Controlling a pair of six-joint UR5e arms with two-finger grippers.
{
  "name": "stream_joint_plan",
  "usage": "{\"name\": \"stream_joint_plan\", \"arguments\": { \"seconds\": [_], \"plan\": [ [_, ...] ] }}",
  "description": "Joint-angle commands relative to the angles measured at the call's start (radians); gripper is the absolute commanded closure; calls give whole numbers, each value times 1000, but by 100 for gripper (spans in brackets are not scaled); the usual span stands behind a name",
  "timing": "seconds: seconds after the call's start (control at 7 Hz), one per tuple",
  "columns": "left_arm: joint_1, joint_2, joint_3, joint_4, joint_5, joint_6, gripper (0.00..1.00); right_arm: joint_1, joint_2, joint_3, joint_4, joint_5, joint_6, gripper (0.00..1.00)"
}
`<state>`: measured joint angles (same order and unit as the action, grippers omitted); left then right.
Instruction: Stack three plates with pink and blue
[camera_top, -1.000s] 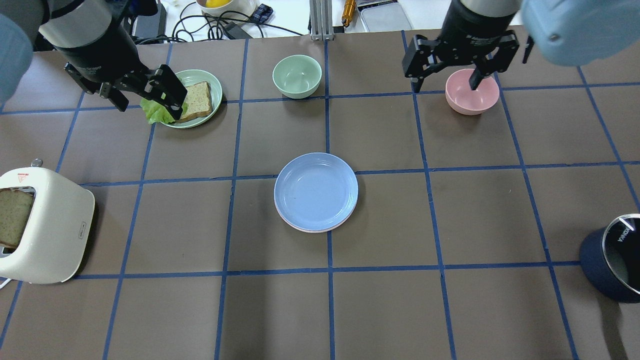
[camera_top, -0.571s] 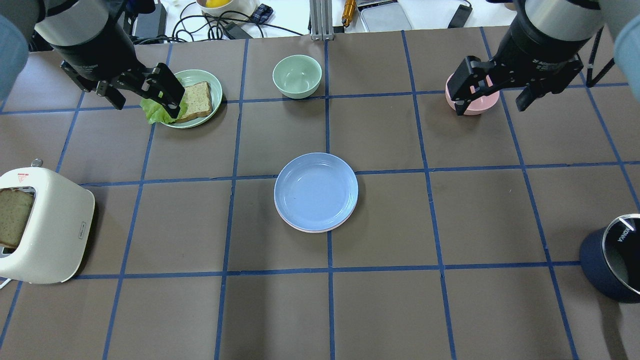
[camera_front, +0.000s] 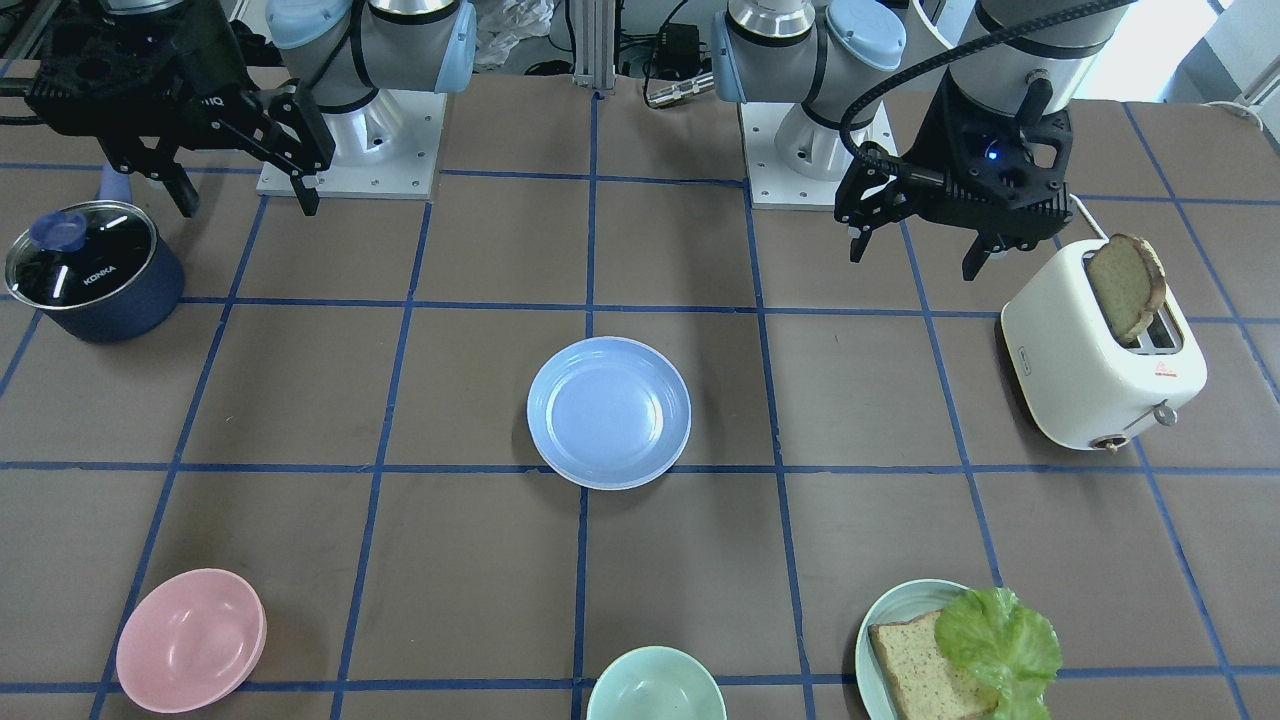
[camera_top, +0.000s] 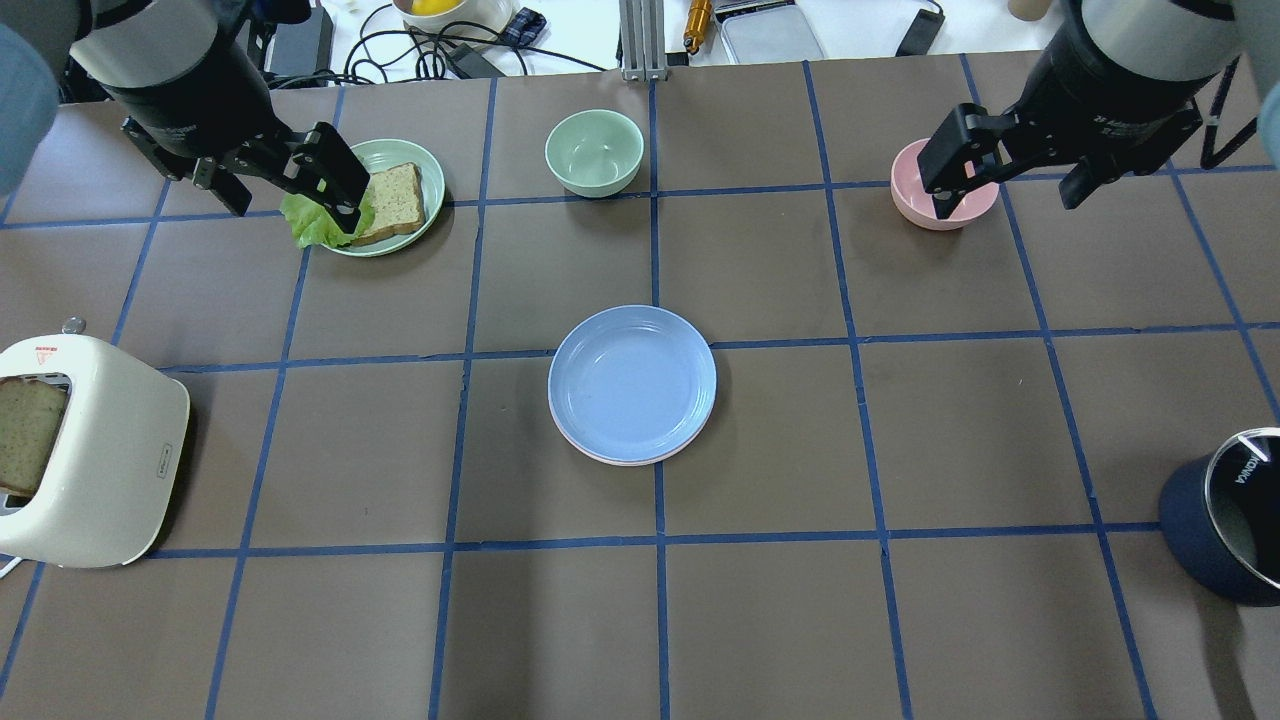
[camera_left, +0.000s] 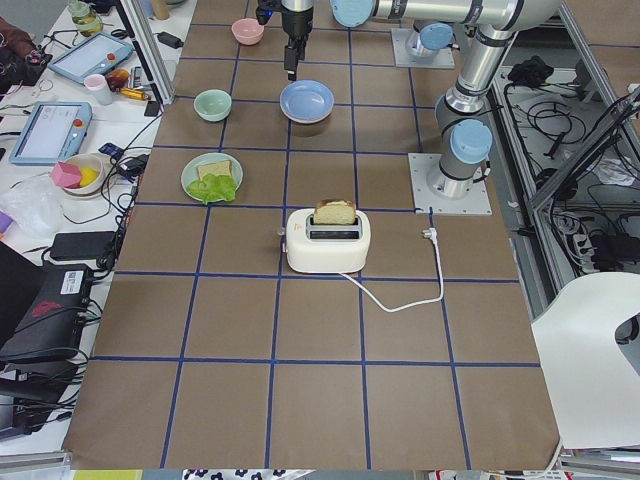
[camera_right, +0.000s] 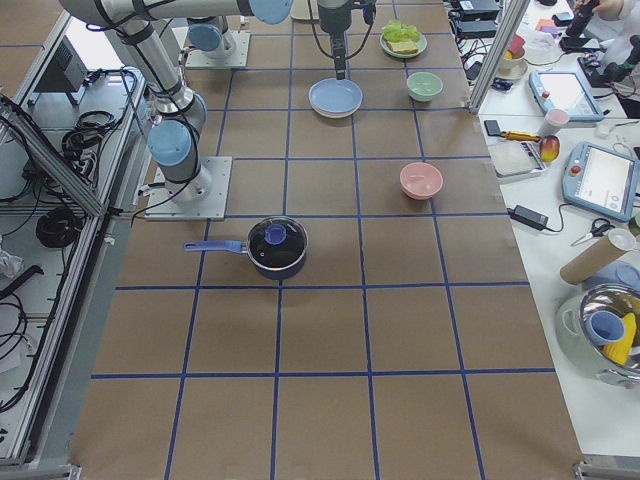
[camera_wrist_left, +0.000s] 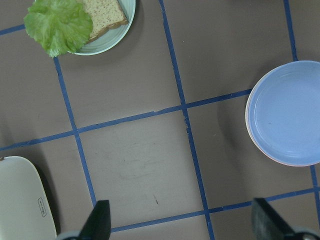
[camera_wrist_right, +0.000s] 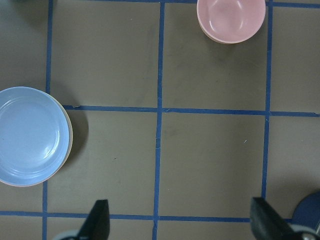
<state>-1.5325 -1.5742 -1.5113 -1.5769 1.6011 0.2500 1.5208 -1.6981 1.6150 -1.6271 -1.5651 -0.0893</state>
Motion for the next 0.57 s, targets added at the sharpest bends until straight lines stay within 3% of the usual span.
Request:
{"name": "stream_joint_plan", "arguments": {
  "seconds": [0.0,0.43],
  "plan": [
    [0,-4,3,20,-3,0,0,1,-3,5,3,-1,3,0],
    [0,-6,2,26,-1,0,0,1,-3,5,-2,-1,6,0]
  ]
}}
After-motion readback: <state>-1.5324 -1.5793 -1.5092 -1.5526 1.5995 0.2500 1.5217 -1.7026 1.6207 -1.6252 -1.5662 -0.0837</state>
